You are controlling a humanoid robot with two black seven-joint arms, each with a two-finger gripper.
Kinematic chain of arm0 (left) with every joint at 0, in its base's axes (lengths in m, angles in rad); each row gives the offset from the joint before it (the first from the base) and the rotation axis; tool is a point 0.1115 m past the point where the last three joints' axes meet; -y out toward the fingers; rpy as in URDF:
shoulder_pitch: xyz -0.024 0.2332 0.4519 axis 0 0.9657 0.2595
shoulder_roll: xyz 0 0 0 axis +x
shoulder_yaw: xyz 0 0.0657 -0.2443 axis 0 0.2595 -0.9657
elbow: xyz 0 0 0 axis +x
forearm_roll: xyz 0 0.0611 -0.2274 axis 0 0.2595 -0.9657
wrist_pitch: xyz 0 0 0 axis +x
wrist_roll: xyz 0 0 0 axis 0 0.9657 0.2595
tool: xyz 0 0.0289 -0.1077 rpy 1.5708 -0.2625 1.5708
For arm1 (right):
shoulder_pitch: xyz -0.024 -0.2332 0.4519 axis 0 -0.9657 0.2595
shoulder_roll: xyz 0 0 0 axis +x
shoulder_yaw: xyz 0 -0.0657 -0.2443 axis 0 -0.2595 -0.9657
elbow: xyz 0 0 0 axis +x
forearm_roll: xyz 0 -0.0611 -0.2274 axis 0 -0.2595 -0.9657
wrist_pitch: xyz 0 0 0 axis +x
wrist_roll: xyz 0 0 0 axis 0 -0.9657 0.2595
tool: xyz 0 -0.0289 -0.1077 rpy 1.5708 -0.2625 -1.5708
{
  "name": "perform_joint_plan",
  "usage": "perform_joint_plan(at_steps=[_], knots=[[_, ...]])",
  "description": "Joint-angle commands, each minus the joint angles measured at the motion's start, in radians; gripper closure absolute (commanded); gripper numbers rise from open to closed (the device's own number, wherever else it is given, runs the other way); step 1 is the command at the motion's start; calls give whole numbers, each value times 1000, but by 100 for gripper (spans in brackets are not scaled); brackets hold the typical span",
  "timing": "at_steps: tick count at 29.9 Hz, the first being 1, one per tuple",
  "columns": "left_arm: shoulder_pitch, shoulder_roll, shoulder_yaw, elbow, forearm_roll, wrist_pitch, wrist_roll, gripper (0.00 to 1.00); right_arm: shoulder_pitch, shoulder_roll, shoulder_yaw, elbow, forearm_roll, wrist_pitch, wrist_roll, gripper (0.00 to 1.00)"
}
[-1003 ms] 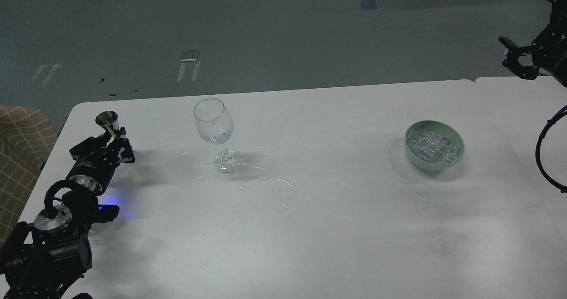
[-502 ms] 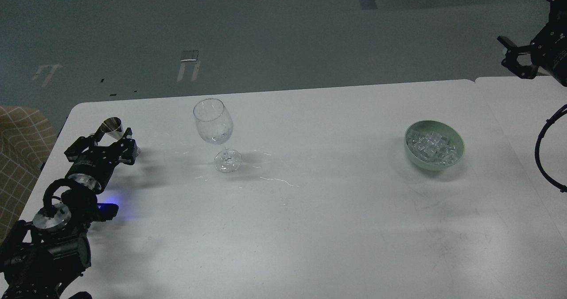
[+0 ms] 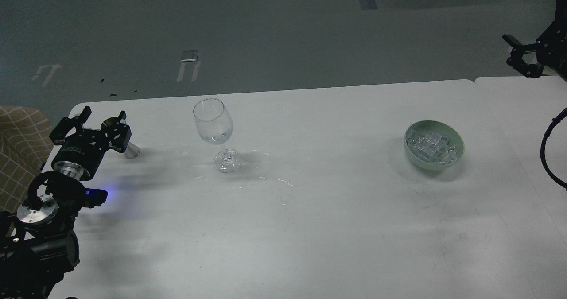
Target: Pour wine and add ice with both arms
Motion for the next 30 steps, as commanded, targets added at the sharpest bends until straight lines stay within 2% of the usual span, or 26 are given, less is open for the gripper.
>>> perform_joint_plan(at_steps=[1, 5, 6, 8, 10, 14, 19, 22, 25, 28, 30], knots=[[1, 57, 2, -87, 1, 3, 3, 15, 1, -1, 10, 5, 1, 12, 2, 0], [-18, 126, 30, -183, 4, 3, 1, 10, 15, -12, 18, 8, -3, 14, 34, 0], [-18, 126, 30, -183, 4, 3, 1, 10, 15, -12, 18, 8, -3, 14, 34, 0], [-25, 151, 30, -201, 4, 14, -7, 10, 20, -24, 16, 5, -5, 14, 68, 0], [-80, 174, 32, -197, 5, 46, -10, 10, 18, -27, 15, -1, -7, 14, 89, 0], [-146, 178, 33, -187, 7, 118, 1, 10, 15, -27, 12, -1, -7, 14, 89, 0], [-237, 177, 149, -187, 34, 122, -10, 9, 7, -26, 16, -7, -7, 12, 92, 0], [-278, 160, 254, -186, 135, 132, -13, 3, 24, -30, 19, -15, -8, 8, 92, 0], [-288, 146, 269, -174, 176, 141, -13, 3, 43, -58, 13, -9, -31, 9, 92, 0], [-314, 145, 280, -149, 180, 165, -13, 3, 50, -95, -1, -9, -153, 8, 92, 0], [-327, 145, 280, -140, 186, 167, -13, 3, 85, -89, -8, -7, -340, 6, 99, 0]])
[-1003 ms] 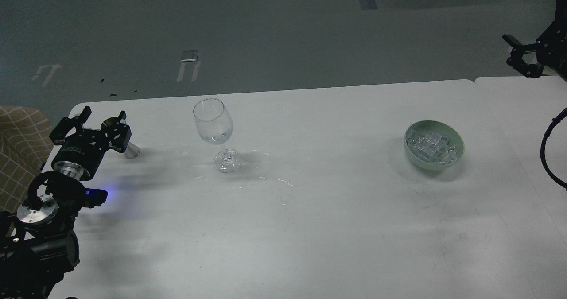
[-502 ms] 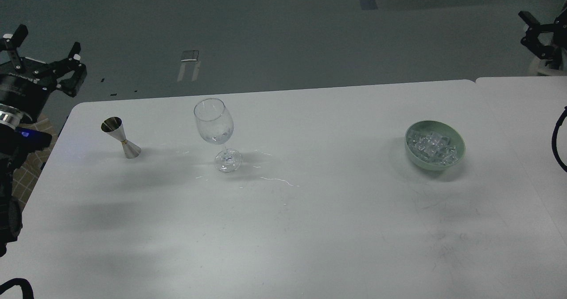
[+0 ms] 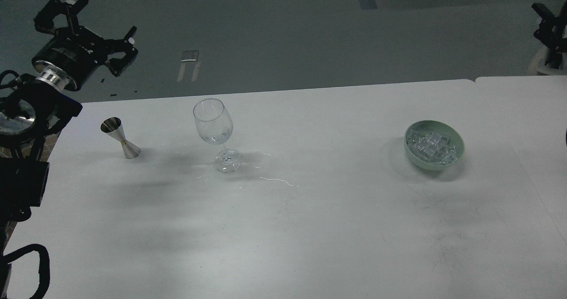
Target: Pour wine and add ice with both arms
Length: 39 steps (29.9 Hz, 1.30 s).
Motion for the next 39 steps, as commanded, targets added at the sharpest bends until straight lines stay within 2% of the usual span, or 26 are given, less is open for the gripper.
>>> perform_joint_plan(at_steps=[1, 5, 7, 11, 18, 21, 32, 36, 39], knots=[[-22, -1, 4, 16, 8, 7, 0, 3, 49, -1, -13, 2, -229, -3, 11, 0], [-33, -1, 5, 16, 11, 4, 0, 2, 86, 2, -30, 8, -331, 4, 23, 0], [-32, -2, 5, 14, 26, 4, 2, 2, 87, -13, -83, 63, -372, 15, 25, 0], [-28, -2, 4, 7, 37, 10, 9, 2, 86, -107, -203, 140, -397, 24, 26, 0], [24, 10, -4, 2, 34, 4, 8, 2, 116, -136, -444, 235, -557, 30, 84, 0], [57, 4, -12, -3, 34, 1, 5, 2, 116, -127, -491, 238, -671, 27, 85, 0], [64, -5, -4, 11, 17, 1, 2, 3, 115, -75, -676, 258, -1050, 20, 83, 1], [82, -51, -16, 11, 17, 1, -1, 3, 118, -43, -714, 254, -1083, 20, 65, 2], [84, -57, -25, 10, 17, 1, -3, 3, 116, -32, -740, 261, -1098, 20, 29, 2]])
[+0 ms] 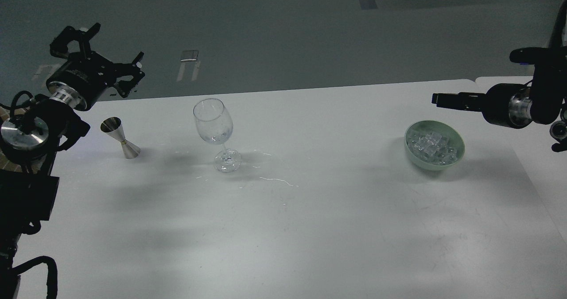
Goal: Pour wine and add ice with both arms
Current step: 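Reach the right gripper into the green bowl and grasp ice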
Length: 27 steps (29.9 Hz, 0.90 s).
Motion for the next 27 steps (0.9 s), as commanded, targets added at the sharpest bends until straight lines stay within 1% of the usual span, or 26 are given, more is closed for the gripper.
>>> perform_joint_plan(at_steps=[1, 3, 4, 5, 7, 12, 18, 23, 27], knots=[[3, -9, -17, -3, 0, 3, -3, 3, -2, 17, -32, 7, -14, 0, -37, 2], [4, -9, -20, -3, 2, 9, -7, 2, -5, 25, -47, 7, -15, 0, -40, 4], [6, -9, -14, -1, 4, 18, -7, 2, -6, 26, -66, 12, -15, 0, -39, 10], [6, -7, -10, -1, 5, 23, -5, 2, -5, 28, -73, 15, -14, 0, -39, 12], [17, -4, -10, -1, 7, 46, 3, 2, -8, 25, -103, 27, -15, 0, -39, 20], [24, -9, -20, -11, 1, 55, -3, 2, -9, 29, -150, 33, -35, 0, -39, 28], [26, -10, -28, -29, 0, 35, -5, 2, -12, 45, -155, 63, -192, 0, -45, 28], [26, -16, -36, -32, 0, 35, -5, 2, -12, 48, -155, 63, -201, -1, -70, 28], [26, -21, -36, -32, 0, 35, -5, 2, -17, 49, -156, 56, -200, -1, -70, 28]])
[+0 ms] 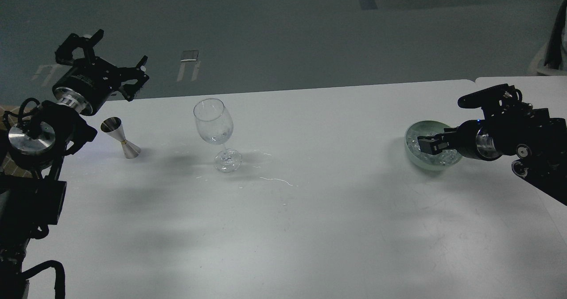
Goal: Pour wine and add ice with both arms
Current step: 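Reach the right gripper into the green bowl and grasp ice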
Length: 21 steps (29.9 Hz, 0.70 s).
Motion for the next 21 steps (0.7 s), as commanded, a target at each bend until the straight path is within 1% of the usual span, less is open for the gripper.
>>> perform_joint_plan(at_steps=[1, 4, 5, 7, 9, 10, 11, 13, 16, 17, 20, 21], knots=[[0, -3, 0, 0, 0, 0, 0, 2, -6, 1, -1, -6, 0, 0, -1, 28], [0, -5, 0, 0, 0, 0, -2, 2, -15, 21, -1, -11, 0, -2, -3, 29], [0, -5, 0, 0, 0, 0, -2, 2, -17, 26, -1, -14, -2, -2, -4, 36], [0, -5, 0, 0, 0, -2, -2, 2, -18, 33, -1, -21, -3, -2, -10, 41], [0, -6, 0, 2, 0, -2, -2, 2, -17, 53, -1, -38, -3, -2, -30, 50], [0, -6, 0, 0, -2, -2, -2, 2, -17, 56, -1, -41, -3, -2, -35, 52], [0, -6, 0, 1, -2, -5, -2, 2, -17, 57, -1, -43, -3, -2, -38, 57], [0, -6, 1, 2, -2, -6, -2, 2, -17, 57, -1, -41, -2, -2, -38, 61], [2, -9, 1, 2, -2, -6, -2, 2, -15, 53, -4, -41, -3, -2, -39, 74], [2, -9, 1, 2, -2, -6, -2, 2, -15, 50, -6, -41, -3, -2, -39, 81], [2, -9, 1, 2, 0, -6, -2, 2, -17, 50, -6, -41, -2, -3, -39, 95], [2, -9, 1, 2, 0, -6, -2, 2, -17, 49, -6, -41, -2, -3, -38, 96]])
